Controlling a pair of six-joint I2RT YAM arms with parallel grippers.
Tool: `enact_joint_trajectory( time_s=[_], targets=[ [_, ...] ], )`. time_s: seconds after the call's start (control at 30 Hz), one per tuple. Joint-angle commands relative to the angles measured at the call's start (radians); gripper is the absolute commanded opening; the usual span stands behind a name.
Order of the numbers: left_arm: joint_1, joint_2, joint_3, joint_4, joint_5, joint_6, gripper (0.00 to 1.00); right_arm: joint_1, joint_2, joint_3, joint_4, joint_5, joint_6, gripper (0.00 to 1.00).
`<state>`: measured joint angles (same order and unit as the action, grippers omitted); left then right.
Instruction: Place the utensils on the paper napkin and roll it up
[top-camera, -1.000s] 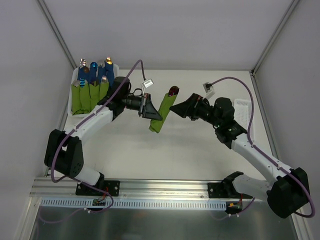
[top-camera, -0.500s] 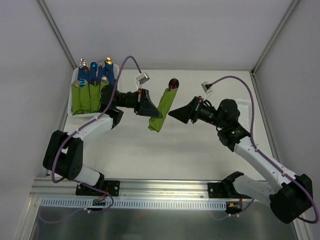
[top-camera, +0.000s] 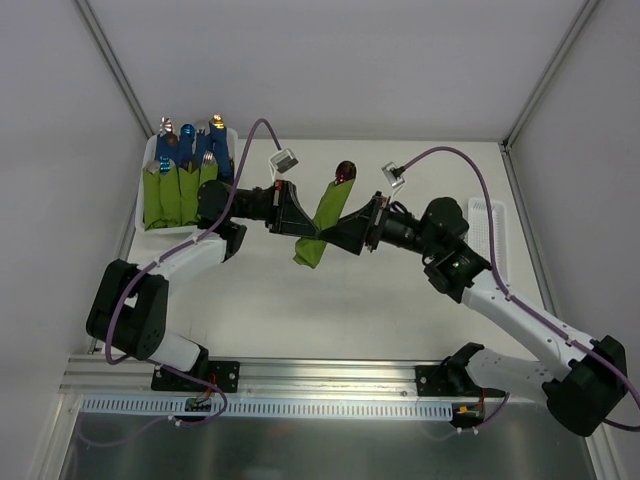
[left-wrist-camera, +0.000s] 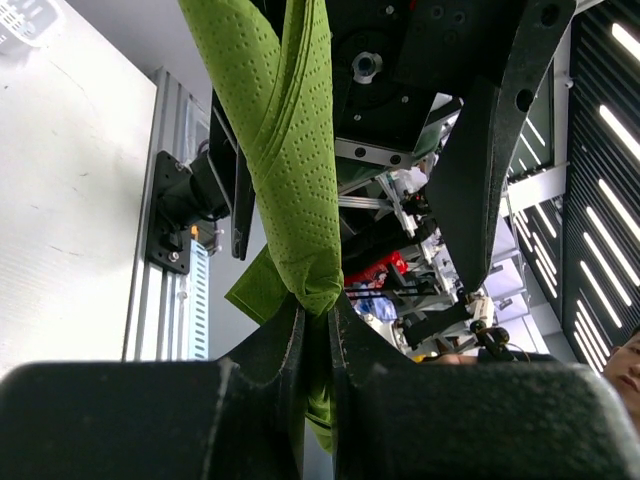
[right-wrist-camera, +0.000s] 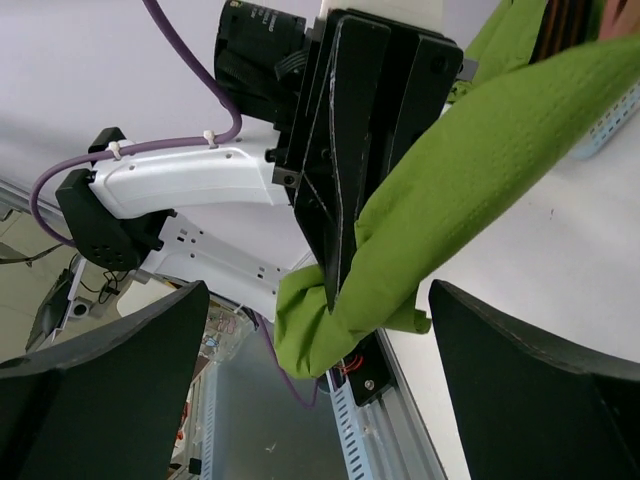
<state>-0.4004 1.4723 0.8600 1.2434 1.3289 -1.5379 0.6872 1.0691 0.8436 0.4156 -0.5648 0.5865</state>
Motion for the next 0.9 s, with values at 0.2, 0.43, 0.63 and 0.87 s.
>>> enact_joint_trajectory(
  time_s=[0.2,0.43,0.63,0.87],
  targets=[
    [-0.021,-0.086,0.001,0.149,-0.019,0.016,0.00,0.026,0.040,0.065,0.060,0.003,0.003,0.93],
    [-0.022,-0.090,-0.006,0.116,-0.019,0.050,0.00,0.029,0.022,0.055,0.065,0.013,0.004,0.65],
    [-0.021,-0.101,-0.015,0.071,-0.016,0.097,0.00,0.029,-0.001,0.058,0.037,0.032,-0.008,0.39],
    [-0.021,-0.112,-0.027,0.060,-0.011,0.113,0.00,0.028,-0.003,0.060,0.034,0.043,-0.005,0.21]
  ],
)
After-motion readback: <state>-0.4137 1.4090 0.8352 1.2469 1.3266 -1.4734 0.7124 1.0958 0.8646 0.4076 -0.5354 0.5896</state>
